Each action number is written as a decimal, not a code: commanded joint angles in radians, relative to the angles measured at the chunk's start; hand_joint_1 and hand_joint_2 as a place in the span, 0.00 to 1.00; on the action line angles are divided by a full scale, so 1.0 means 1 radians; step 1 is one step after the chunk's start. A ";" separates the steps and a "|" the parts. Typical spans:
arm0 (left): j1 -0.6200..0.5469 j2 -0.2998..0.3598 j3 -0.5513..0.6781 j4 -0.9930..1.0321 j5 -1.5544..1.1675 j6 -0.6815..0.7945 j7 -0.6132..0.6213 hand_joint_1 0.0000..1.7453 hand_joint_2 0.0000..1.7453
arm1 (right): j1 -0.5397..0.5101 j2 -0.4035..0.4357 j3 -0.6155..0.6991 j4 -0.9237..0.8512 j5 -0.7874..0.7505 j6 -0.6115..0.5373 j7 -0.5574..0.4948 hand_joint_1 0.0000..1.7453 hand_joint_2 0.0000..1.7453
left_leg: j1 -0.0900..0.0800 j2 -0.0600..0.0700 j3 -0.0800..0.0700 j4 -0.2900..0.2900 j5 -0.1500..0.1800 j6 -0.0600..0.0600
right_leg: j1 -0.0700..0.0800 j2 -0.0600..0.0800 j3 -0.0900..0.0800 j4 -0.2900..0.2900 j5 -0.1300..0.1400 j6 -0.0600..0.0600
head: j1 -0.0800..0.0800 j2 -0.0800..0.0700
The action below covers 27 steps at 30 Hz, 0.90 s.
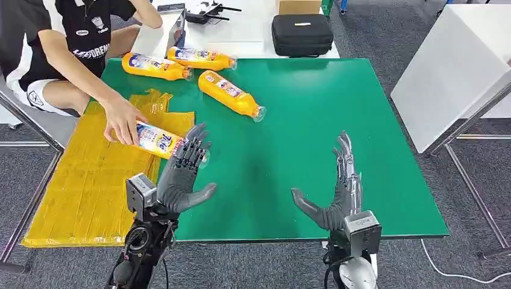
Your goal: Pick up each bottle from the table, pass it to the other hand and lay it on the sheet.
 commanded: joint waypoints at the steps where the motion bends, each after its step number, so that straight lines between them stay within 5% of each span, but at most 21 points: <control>1: -0.029 0.033 -0.092 0.032 -0.045 0.054 0.027 0.00 1.00 | 0.011 -0.019 0.024 -0.024 0.044 -0.009 0.035 0.00 1.00 | 0.000 0.000 0.006 0.000 -0.003 -0.002 | 0.000 0.000 0.006 0.000 -0.003 0.000 | 0.000 0.000; 27: -0.044 0.029 -0.079 0.114 -0.005 0.096 0.091 0.00 1.00 | -0.003 -0.006 0.003 0.026 0.004 0.037 0.138 0.00 1.00 | 0.000 0.000 0.004 -0.001 -0.001 -0.002 | 0.000 0.001 0.004 -0.001 -0.001 0.000 | 0.000 0.000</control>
